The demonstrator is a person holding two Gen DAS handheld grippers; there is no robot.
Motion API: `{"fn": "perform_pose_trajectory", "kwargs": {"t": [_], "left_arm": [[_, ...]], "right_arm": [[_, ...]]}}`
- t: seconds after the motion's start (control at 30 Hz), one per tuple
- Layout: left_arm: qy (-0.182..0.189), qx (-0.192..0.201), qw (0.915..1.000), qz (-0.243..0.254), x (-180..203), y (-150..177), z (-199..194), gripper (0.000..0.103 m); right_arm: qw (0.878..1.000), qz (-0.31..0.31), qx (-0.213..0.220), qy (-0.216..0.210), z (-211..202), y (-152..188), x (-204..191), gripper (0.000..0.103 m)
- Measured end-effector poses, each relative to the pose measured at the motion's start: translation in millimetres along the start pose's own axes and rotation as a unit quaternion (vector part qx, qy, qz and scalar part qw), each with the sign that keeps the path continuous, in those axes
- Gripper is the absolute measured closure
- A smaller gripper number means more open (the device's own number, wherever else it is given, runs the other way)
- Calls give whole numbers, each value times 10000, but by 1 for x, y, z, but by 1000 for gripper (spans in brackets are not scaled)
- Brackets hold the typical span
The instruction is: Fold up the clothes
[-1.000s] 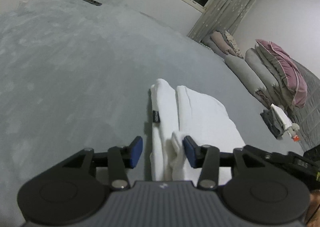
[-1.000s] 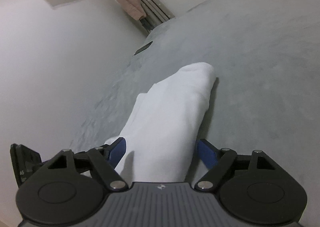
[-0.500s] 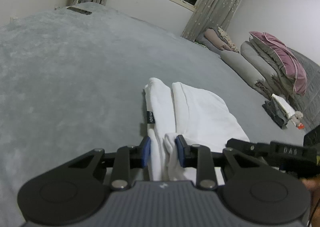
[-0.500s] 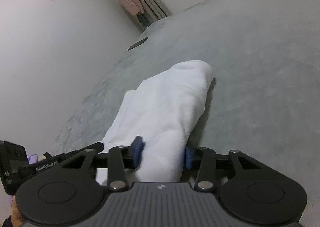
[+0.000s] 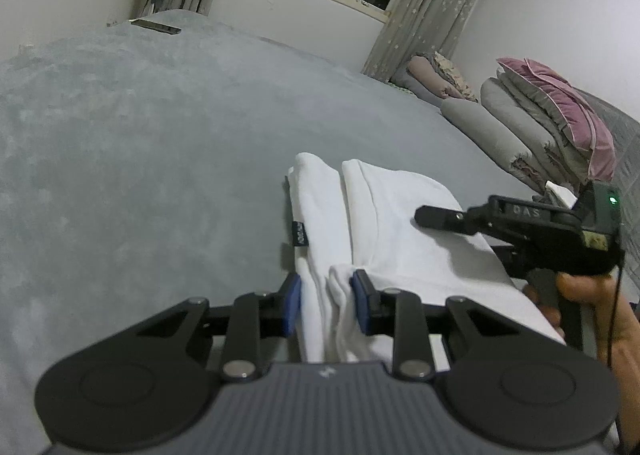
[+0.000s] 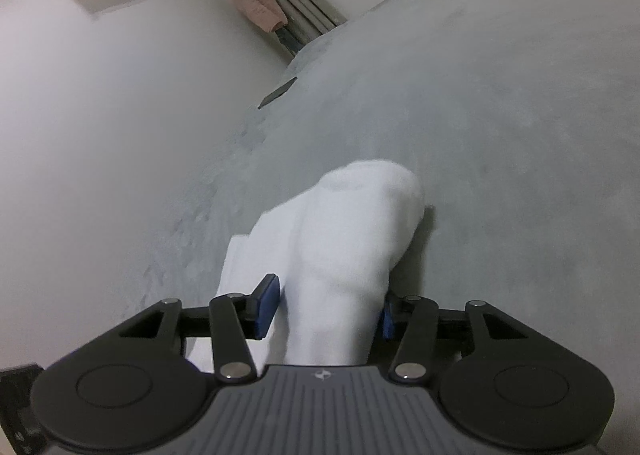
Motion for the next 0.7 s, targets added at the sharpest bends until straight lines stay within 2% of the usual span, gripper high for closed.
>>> {"fn": "perform_pose_trajectory", "kwargs": {"t": [0.13, 0.27, 0.47, 0.53, 0.7], "left_arm": [[87, 18, 10000, -39, -4, 2, 0, 77], [92, 48, 9999, -35, -5, 5, 0, 76], [6, 96, 9999, 113, 0, 6, 0, 76], [9, 93, 9999, 107, 0, 6, 0, 76], [-28, 111, 9998, 163, 2, 8, 0, 76]], "right_arm": [[10000, -56, 43, -45, 9, -10, 5, 59], [9997, 16, 219, -75, 18, -17, 15, 70], [9992, 43, 361, -147, 29, -28, 24, 78], [9990, 14, 439, -67, 29, -31, 24, 82], [9975, -231, 635, 200, 30, -37, 18, 82]]}}
Point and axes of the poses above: each gripper's, at about its wrist camera, not at the fingertips, and z roughly the way its jaws point, x to its right, y to its underside, the point moved 4 cm from there along z, roughly the way its jaws point, and after that the axes turned 1 degree about x, right-handed, at the moved point
